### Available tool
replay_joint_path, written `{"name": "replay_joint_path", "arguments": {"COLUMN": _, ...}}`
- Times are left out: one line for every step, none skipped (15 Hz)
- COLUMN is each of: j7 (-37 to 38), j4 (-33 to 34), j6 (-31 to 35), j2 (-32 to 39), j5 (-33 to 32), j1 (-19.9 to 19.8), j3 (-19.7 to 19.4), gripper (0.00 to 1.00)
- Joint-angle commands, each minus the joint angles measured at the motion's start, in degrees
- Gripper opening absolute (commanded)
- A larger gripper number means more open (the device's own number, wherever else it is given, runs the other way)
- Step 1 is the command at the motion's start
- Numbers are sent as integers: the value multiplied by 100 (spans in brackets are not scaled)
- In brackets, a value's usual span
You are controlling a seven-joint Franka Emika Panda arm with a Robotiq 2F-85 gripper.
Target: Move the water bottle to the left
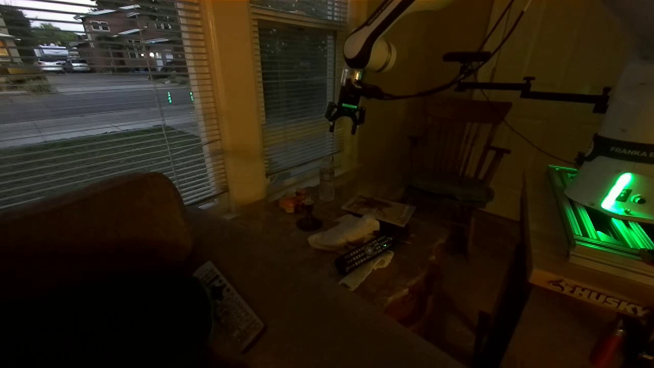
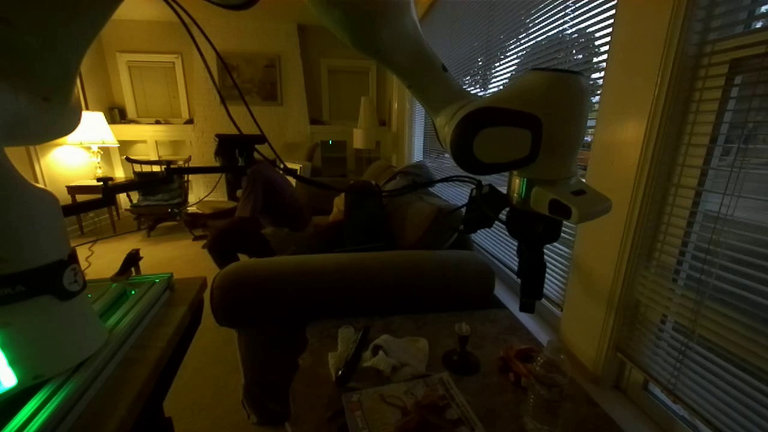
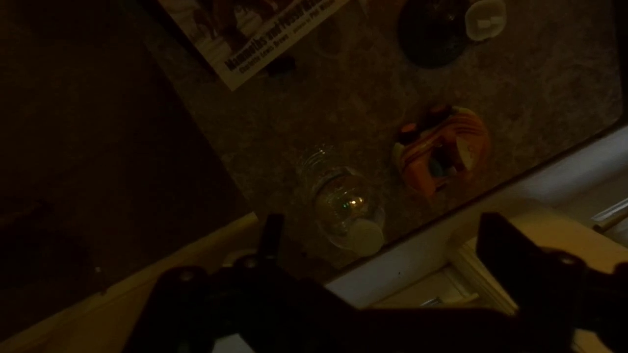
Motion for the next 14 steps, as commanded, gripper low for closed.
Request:
{"name": "replay_joint_path", "arguments": {"j7": -84, "j4": 527, "j6": -194, "j2": 420, "j5": 87, "j1": 2, "j3": -61, "gripper": 100}}
{"name": "replay_joint_path", "arguments": {"j7": -81, "j4": 609, "j6": -186, "j2": 508, "j5": 75, "j1": 5, "j3": -77, "gripper": 100}}
{"name": "replay_joint_path", "arguments": {"j7": -60, "j4": 719, "j6": -159, "j2": 624, "j5": 50, "j1": 20, "j3": -106, "gripper": 100}}
{"name": "replay_joint_path", "arguments": {"j7": -51, "j4": 833, "j6": -195, "j2": 724, "j5": 37, "j1": 25, "j3": -119, "gripper": 100}}
{"name": "replay_joint_path", "arguments": {"j7": -51, "j4": 936, "j6": -207, "j2": 826, "j5": 14, "j1": 32, "j3": -136, "gripper": 100}}
{"name": "replay_joint_path", "arguments": {"j7": 13, "j4": 1071, "j6": -217, "j2": 951, "j5": -47, "j1": 76, "j3": -200, "gripper": 100}}
{"name": "replay_joint_path", "arguments": {"j7": 78, "j4": 1206, "j6": -306, "j2": 1065, "j5": -81, "j1": 104, "j3": -245, "gripper": 100}}
{"name": "replay_joint_path", "arguments": {"j7": 108, "j4": 1352, "j6": -361, "j2": 1189, "j5": -117, "j1": 130, "j3": -290, "gripper": 100}}
{"name": "replay_joint_path", "arguments": {"j7": 147, "j4": 1489, "j6": -435, "j2": 1294, "j5": -153, "j1": 159, "j3": -341, "gripper": 100}}
{"name": "replay_joint_path", "arguments": {"j7": 149, "j4": 1624, "j6": -502, "j2": 1403, "j5": -176, "j1": 170, "j3": -364, "gripper": 100}}
{"name": "replay_joint_path", "arguments": {"j7": 164, "j4": 1773, "j6": -560, "j2": 1519, "j5": -205, "j1": 191, "j3": -397, "gripper": 100}}
{"name": "replay_joint_path", "arguments": {"j7": 166, "j4": 1904, "j6": -614, "j2": 1612, "j5": -222, "j1": 201, "j3": -417, "gripper": 100}}
{"name": "replay_joint_path", "arguments": {"j7": 156, "j4": 2068, "j6": -665, "j2": 1718, "j5": -229, "j1": 205, "j3": -422, "gripper": 100}}
{"name": "replay_joint_path", "arguments": {"j7": 146, "j4": 2177, "j6": -675, "j2": 1786, "j5": -208, "j1": 203, "j3": -403, "gripper": 100}}
